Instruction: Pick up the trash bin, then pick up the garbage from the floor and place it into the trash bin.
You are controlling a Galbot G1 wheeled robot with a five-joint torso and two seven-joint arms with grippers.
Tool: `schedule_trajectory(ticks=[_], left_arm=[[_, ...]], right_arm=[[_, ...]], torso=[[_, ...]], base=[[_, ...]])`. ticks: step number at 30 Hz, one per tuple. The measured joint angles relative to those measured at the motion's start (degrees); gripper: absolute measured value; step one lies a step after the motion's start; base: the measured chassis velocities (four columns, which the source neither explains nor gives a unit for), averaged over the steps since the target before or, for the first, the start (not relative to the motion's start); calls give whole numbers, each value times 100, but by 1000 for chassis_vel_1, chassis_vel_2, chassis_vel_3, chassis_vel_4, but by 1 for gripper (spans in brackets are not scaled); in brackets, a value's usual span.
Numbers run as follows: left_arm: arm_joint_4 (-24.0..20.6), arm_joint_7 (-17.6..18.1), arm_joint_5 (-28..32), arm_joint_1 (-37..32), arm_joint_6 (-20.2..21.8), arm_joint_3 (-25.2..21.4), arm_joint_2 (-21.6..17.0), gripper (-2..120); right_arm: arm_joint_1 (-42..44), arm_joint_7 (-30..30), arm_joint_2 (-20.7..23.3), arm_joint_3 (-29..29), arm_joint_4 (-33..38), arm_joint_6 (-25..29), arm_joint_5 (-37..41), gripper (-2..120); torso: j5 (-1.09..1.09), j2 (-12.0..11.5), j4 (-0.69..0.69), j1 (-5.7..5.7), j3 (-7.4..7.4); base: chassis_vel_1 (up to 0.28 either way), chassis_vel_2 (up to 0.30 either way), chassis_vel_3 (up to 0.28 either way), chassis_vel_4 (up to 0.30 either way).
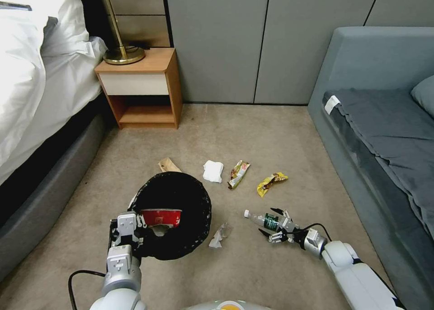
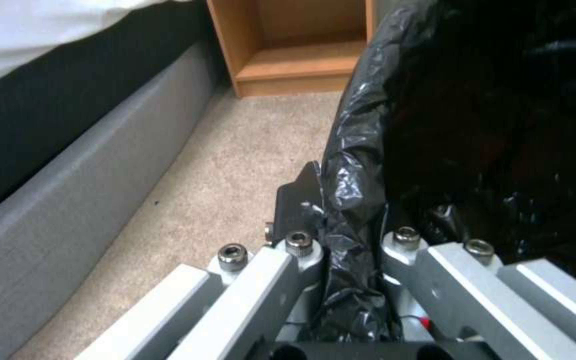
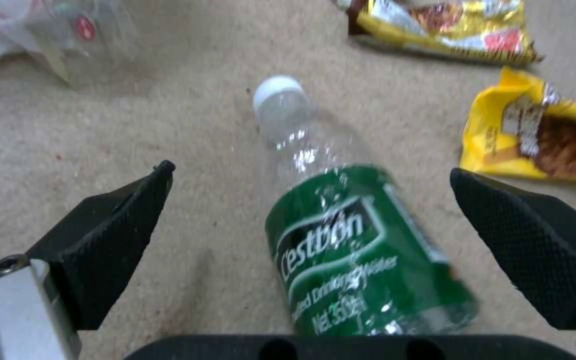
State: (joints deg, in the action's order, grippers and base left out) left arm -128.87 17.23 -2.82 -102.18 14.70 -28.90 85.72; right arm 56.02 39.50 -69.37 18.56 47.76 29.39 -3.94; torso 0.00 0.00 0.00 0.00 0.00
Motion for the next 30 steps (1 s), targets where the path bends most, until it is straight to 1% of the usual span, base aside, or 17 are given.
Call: schedule_trajectory(ticks=[4,11,12,14,15,16,18,19,21,22,23,26,27,30], left_arm=[[-4,0,-12,-26,0,3,5,3],[2,-2,-62,-10,-9,47,40,3],[9,-2,-69,-2,-10,50,40,3],[14,-2,-74,3,-10,52,41,3],[16,-2,-78,4,-12,58,40,3],[16,-4,-79,4,-16,64,35,3],[18,-7,-80,2,-21,71,18,3],[18,-7,-80,2,-21,71,18,3],[17,-10,-81,-3,-23,76,7,3],[13,-11,-82,-11,-23,80,4,3],[13,-11,-82,-11,-23,80,4,3],[1,-16,-101,-48,-30,91,-12,3],[1,-16,-101,-48,-30,91,-12,3],[-14,-22,-106,-72,-34,94,-21,3]], right_arm=[[-85,-46,-86,-8,-235,-43,-92,100],[-101,-122,-125,-5,-385,-108,-151,100],[-83,-125,-128,0,-387,-108,-145,96],[-63,-128,-130,5,-387,-105,-139,95],[-39,-135,-132,14,-387,-99,-125,89],[-16,-145,-136,21,-383,-94,-110,86],[30,-182,-145,24,-349,-81,-94,76],[30,-182,-145,24,-349,-81,-94,76],[51,-211,-146,26,-316,-73,-80,68],[60,-228,-146,31,-291,-69,-59,61],[60,-228,-146,31,-291,-69,-59,61],[72,-271,-140,36,-255,-53,-25,45],[72,-271,-140,36,-255,-53,-25,45],[91,-303,-130,36,-234,-36,-14,37]], torso=[[1,0,0,0,0],[-1,0,0,0,0],[0,0,0,0,0],[0,0,0,0,0],[-1,0,0,-1,0],[-1,0,0,0,0],[0,0,0,-1,0],[0,0,0,-1,0],[0,0,0,0,0],[0,0,0,0,0],[0,0,0,0,0],[0,0,0,0,0],[0,0,0,0,0],[0,0,0,0,0]], base=[[0,0,0,0],[0,0,0,0],[0,0,0,0],[0,0,0,0],[0,0,0,0],[0,0,0,0],[0,0,0,0],[0,0,0,0],[0,0,0,0],[0,0,0,0],[0,0,0,0],[0,0,0,0],[0,0,0,0],[0,0,0,0]])
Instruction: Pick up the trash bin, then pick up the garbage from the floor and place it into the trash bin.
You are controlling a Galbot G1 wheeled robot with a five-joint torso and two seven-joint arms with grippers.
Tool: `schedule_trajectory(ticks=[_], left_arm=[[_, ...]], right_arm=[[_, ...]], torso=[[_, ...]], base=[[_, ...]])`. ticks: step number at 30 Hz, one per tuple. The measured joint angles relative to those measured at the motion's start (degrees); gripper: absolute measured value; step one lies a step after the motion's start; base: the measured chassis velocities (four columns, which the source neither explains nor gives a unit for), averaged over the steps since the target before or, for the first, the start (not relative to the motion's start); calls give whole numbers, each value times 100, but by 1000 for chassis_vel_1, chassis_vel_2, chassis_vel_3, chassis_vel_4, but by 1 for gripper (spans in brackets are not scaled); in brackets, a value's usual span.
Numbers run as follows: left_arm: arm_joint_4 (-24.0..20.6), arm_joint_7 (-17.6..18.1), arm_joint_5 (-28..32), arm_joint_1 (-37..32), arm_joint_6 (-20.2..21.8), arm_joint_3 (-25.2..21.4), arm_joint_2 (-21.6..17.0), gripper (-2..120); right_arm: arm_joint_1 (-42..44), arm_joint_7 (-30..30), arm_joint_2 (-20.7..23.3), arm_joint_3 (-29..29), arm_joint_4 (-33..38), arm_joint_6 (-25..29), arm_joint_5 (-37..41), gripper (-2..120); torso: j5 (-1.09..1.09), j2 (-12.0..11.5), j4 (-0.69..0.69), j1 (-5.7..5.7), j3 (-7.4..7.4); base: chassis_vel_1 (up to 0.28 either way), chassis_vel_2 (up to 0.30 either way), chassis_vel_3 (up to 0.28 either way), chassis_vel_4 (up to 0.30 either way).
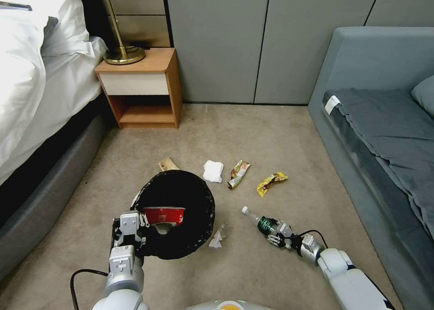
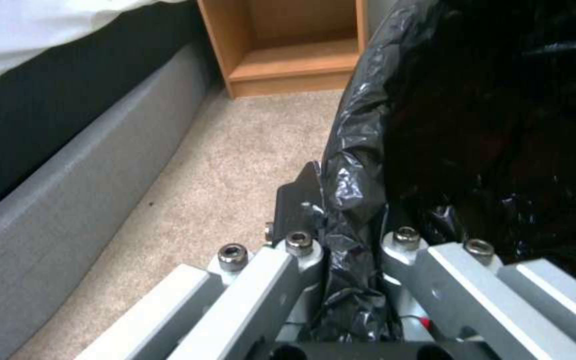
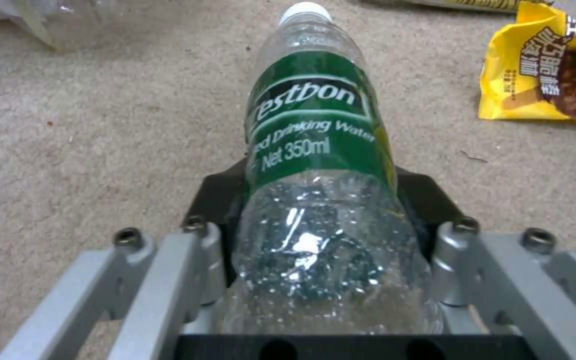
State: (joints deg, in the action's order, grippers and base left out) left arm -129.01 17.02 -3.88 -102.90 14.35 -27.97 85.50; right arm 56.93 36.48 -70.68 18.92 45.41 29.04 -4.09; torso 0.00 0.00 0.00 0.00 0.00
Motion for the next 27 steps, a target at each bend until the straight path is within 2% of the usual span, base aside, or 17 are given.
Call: schedule_trajectory(ticks=[5,8,12,14,15,18,19,22,23,26,27], left_arm=[[-16,-5,0,-6,-1,-4,-12,3],[-13,-7,0,4,-1,-4,-13,3],[35,-32,11,36,1,8,-15,3],[95,-49,64,119,13,-20,-35,3],[95,-49,64,119,13,-20,-35,3],[157,-55,134,167,40,-29,-72,3],[157,-55,134,167,40,-29,-72,3],[211,-58,155,194,48,4,-66,3],[211,-58,155,194,48,4,-66,3],[235,-62,163,199,53,40,-67,3],[235,-62,163,199,53,40,-67,3]], right_arm=[[32,-91,-9,7,49,51,51,28],[67,-163,-12,15,154,106,151,28],[236,-456,24,-9,734,169,438,28],[515,-644,106,-47,1713,158,713,28],[515,-644,106,-47,1713,158,713,28],[933,-737,243,-144,3293,0,1082,28],[933,-737,243,-144,3293,0,1082,28],[1290,-798,348,-324,4572,-89,1268,28],[1290,-798,348,-324,4572,-89,1268,28],[1564,-831,419,-599,5408,-136,1325,28],[1564,-831,419,-599,5408,-136,1325,28]], torso=[[0,0,0,0,0],[0,0,0,0,0],[0,0,-1,0,0],[1,0,2,1,0],[1,0,2,1,0],[-1,0,-2,0,0],[-1,0,-2,0,0],[-2,0,-1,0,0],[-2,0,-1,0,0],[-1,0,0,0,0],[-1,0,0,0,0]], base=[[0,0,0,0],[0,0,0,0],[0,0,0,0],[0,0,0,0],[0,0,0,0],[0,0,0,0],[0,0,0,0],[0,0,0,0],[0,0,0,0],[0,0,0,0],[0,0,0,0]])
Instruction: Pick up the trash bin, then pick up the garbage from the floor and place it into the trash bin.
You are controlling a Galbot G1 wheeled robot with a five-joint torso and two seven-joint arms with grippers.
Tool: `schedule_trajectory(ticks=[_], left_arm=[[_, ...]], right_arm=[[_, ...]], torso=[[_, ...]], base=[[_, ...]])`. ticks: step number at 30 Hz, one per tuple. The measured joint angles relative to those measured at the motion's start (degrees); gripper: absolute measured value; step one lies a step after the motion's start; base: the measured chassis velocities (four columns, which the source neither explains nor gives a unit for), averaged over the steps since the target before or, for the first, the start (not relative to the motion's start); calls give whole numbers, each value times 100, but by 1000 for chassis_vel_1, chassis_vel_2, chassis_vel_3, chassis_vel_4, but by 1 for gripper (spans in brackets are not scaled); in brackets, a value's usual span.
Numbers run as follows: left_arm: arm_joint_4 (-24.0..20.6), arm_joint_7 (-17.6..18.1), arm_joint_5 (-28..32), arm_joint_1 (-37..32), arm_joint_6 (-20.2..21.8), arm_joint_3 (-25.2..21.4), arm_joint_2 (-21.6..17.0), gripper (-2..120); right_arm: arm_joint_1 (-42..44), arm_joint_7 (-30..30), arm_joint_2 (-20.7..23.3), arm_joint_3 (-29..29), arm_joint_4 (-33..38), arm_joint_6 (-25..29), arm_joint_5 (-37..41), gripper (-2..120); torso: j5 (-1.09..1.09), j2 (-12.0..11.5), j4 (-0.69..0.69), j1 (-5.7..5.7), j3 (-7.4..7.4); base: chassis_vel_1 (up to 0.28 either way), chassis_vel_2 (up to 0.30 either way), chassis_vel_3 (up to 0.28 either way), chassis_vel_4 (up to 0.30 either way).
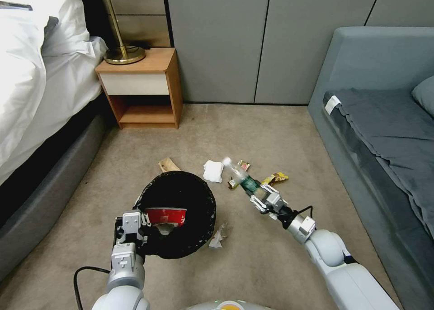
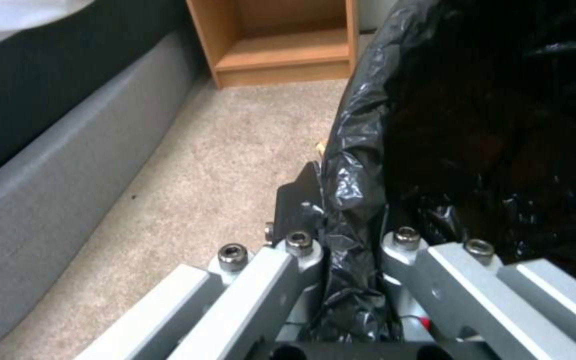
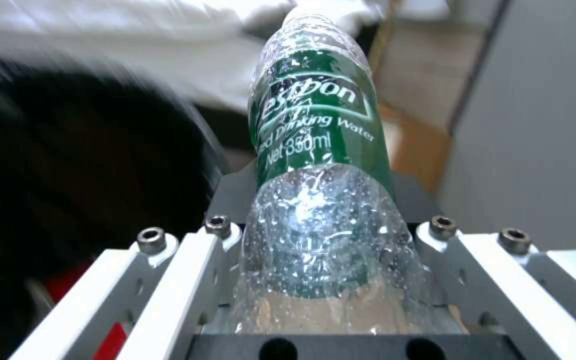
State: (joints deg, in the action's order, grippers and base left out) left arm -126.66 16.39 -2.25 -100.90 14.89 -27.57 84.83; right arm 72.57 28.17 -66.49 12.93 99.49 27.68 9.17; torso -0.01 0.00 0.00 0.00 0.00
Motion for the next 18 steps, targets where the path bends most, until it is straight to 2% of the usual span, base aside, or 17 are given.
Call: schedule_trajectory(ticks=[3,8,18], left_arm=[[11,-1,8,13,3,15,-15,3],[13,-1,11,15,4,37,-20,3],[29,-1,-28,0,-9,82,19,3]], right_arm=[[187,-65,60,-332,455,-8,-104,28],[242,-175,89,-676,526,-14,-270,28],[-16,-433,-172,-1105,-256,13,-606,28]], torso=[[0,0,0,0,0],[0,0,0,0,0],[1,0,0,0,0]], base=[[0,0,0,0],[0,0,0,0],[0,0,0,0]])
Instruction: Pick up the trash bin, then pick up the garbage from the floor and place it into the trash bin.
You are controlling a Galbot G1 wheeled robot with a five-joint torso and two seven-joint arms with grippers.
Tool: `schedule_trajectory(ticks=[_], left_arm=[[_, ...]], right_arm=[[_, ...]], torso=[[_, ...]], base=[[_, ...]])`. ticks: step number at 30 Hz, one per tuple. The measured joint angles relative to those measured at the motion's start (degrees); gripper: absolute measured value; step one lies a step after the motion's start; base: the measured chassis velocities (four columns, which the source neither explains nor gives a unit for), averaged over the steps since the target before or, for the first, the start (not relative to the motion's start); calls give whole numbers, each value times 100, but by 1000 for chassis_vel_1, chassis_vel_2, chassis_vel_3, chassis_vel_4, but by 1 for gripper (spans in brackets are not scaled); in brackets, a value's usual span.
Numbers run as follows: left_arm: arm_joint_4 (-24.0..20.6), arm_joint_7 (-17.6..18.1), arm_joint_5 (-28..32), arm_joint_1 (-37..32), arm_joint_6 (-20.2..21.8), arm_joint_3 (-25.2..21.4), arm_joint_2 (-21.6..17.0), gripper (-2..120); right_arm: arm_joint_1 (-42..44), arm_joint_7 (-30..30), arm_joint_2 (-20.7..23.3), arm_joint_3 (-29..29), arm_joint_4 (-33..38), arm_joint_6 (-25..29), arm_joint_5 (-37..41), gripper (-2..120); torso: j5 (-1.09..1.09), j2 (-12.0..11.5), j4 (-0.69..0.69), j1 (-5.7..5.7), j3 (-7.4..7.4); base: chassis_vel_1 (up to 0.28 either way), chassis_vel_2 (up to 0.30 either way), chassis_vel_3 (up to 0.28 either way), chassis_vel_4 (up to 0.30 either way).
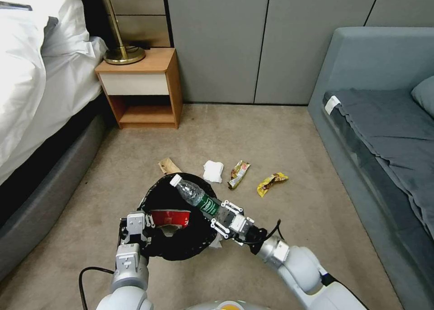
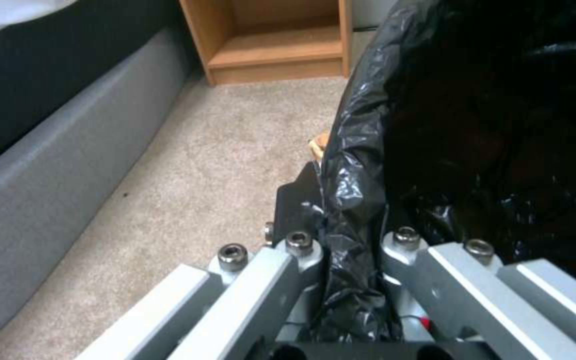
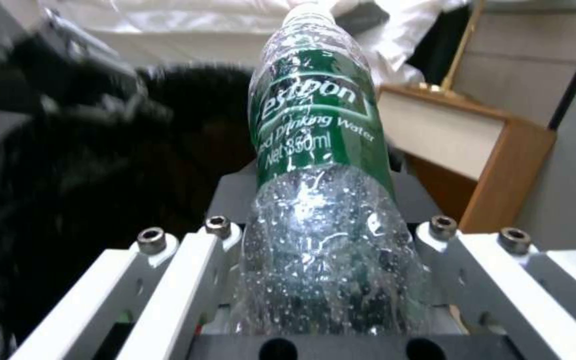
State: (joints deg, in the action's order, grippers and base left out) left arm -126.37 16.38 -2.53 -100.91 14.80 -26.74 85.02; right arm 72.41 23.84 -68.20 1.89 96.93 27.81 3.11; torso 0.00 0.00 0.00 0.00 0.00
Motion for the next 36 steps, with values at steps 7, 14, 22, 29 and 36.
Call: schedule_trajectory(ticks=[7,14,22,29,36], left_arm=[[0,-3,-39,-18,-4,32,19,3],[-52,-6,-99,-57,-18,77,42,3],[-42,-16,-110,-40,-26,91,54,3],[-41,-44,-114,-10,-26,94,48,3],[-41,-50,-109,14,-26,65,35,3]], right_arm=[[-84,-105,-133,-60,-208,-16,-39,33],[-160,-143,-213,-194,-276,-133,-139,57],[-81,-144,-212,-240,-88,-145,-192,84],[43,-140,-151,-236,171,-162,-243,100],[137,-141,-145,-186,391,-159,-318,100]], torso=[[0,0,0,0,0],[0,0,0,0,0],[0,0,0,0,0],[0,0,0,0,0],[0,0,0,0,0]], base=[[0,0,0,0],[0,0,0,0],[0,0,0,0],[0,0,0,0],[0,0,0,0]])
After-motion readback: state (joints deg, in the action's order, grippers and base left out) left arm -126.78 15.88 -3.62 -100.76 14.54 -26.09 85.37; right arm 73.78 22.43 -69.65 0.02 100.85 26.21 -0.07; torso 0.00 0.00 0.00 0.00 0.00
